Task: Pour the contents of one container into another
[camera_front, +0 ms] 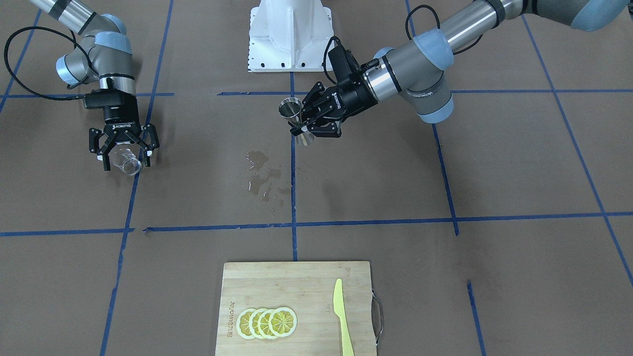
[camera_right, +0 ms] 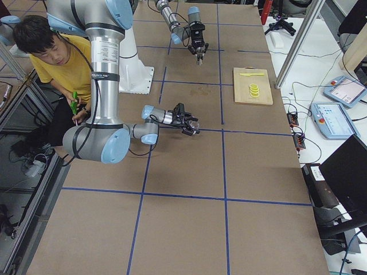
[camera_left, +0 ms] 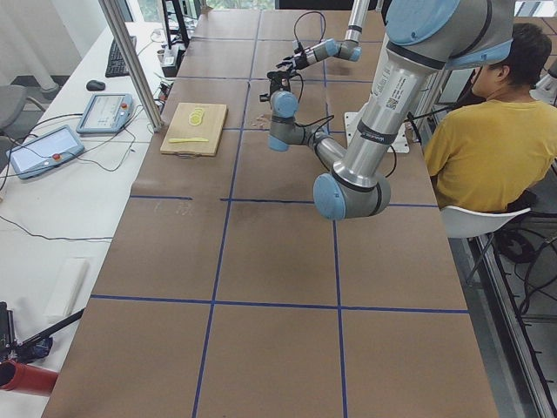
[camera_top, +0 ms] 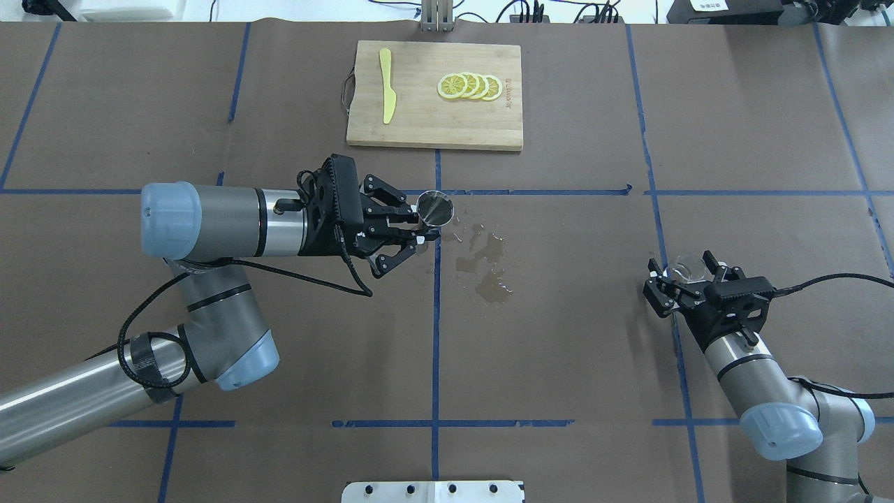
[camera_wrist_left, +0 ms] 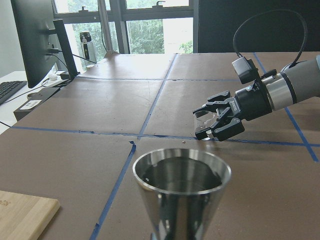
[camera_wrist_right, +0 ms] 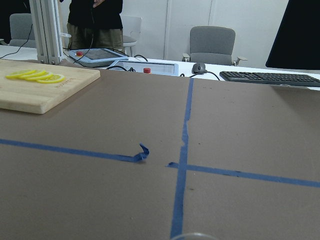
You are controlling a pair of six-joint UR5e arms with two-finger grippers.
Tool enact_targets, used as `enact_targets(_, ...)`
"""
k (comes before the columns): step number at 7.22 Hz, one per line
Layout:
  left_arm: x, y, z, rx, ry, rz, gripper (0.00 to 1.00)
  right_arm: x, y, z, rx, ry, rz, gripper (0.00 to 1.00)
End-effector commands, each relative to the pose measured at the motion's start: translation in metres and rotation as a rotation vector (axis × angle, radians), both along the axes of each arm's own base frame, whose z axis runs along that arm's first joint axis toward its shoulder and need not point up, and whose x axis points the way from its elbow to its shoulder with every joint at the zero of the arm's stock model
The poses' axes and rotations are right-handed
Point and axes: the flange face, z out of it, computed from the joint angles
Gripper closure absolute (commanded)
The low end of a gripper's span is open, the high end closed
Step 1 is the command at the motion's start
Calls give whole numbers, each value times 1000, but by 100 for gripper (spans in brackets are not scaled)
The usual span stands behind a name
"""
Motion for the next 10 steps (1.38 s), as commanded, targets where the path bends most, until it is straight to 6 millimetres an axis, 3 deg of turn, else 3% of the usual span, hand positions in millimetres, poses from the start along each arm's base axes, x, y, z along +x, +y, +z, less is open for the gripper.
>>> enact_targets(1, 0, 0, 0, -1, -1, 0, 100, 14, 0, -46, 56, -2, -12, 0)
enact_targets(3, 0, 0, 0, 0, 0, 0, 100, 27, -7, -71, 81, 3, -16, 0)
enact_targets(4, 0, 0, 0, 0, 0, 0, 100, 39, -21, -78, 72, -8, -35, 0)
enact_targets(6, 0, 0, 1, -1, 0, 0, 100, 79, -73, -77, -10, -9, -121, 0)
enact_targets(8, -1, 0, 4, -3, -2, 0, 100, 150, -131, -64, -144, 22, -268, 0)
enact_targets(10, -2, 0, 3, -2, -1, -1, 100, 229, -165, -34, -291, 25, -384, 0)
